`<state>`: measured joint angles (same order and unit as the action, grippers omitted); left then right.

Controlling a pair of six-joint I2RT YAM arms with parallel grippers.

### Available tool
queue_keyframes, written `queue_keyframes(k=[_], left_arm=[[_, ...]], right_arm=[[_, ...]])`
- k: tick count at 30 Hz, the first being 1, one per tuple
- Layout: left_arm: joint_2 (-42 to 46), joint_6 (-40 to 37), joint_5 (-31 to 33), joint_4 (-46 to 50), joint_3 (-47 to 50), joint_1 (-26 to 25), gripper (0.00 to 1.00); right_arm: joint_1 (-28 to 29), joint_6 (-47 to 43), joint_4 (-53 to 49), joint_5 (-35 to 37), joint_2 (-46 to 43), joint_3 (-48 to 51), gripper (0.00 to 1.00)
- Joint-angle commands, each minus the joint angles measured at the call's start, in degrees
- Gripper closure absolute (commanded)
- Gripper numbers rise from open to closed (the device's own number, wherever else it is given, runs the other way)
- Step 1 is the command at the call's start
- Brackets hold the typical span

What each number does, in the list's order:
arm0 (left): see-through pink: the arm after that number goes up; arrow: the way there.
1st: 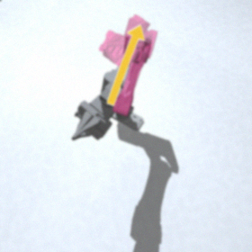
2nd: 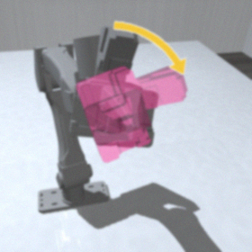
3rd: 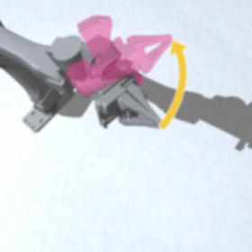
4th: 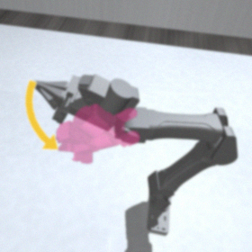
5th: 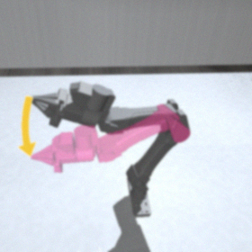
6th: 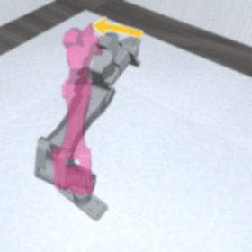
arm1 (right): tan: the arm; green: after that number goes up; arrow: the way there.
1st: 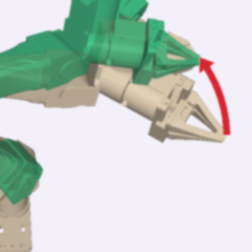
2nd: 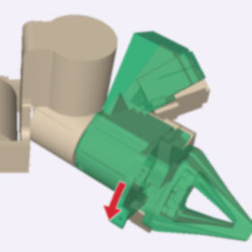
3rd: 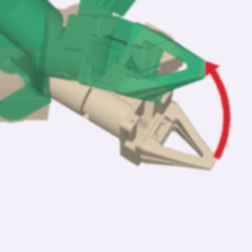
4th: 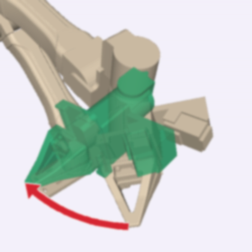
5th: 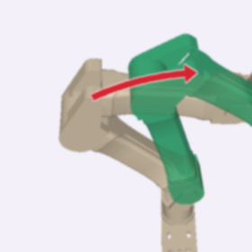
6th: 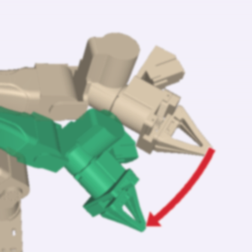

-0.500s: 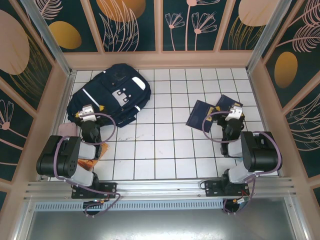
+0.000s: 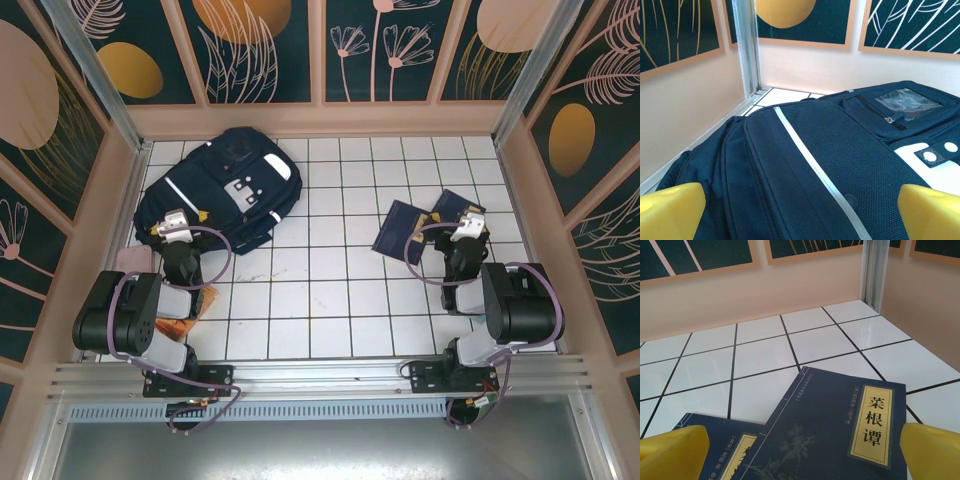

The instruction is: Pack the student bag

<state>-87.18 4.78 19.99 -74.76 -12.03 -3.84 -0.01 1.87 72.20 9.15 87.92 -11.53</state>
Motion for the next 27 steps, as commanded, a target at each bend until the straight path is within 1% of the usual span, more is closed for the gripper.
queue_keyframes(k=[1,11,13,14,15,17,21,22,24,27], left_arm=[[-0.1,0.5,0.0,-1.6,0.1,0.4,0.01],[0.0,0.5,0.2,-2.1,0.4,0.3,0.01],[0.8,1.4,2.9,-1.3,0.2,0.3,0.01],[1.4,1.8,2.8,-0.4,0.3,0.3,0.01],[1.1,1.1,2.4,-2.2,0.7,0.3,0.01],[1.9,1.1,1.7,-2.7,1.6,0.3,0.01],[3.1,0.2,0.3,-3.4,2.4,0.3,0.02],[4.5,0.4,0.6,-0.8,1.8,0.3,0.01],[8.4,1.0,1.3,8.1,-0.9,0.3,0.01],[14.0,2.0,0.2,18.1,-4.1,0.3,0.01]], right_arm=[[0.0,0.7,1.9,0.7,0.3,-0.5,0.01],[-0.1,0.7,2.2,0.3,0.0,-0.3,0.01],[-0.1,0.9,0.6,0.4,-1.7,-0.2,0.01],[-0.2,0.6,0.8,-0.7,-2.4,0.1,0.01],[0.2,0.2,0.8,-0.4,-3.0,0.2,0.01],[1.4,-0.4,-4.7,3.1,-6.6,-0.9,0.01],[1.7,1.6,-16.9,5.3,-14.2,-5.1,0.01],[1.7,2.6,-20.6,4.6,-15.8,-6.4,0.01],[2.2,3.8,-26.5,2.9,-19.0,-8.2,0.01],[3.5,6.6,-32.5,3.1,-23.5,-9.4,0.01]])
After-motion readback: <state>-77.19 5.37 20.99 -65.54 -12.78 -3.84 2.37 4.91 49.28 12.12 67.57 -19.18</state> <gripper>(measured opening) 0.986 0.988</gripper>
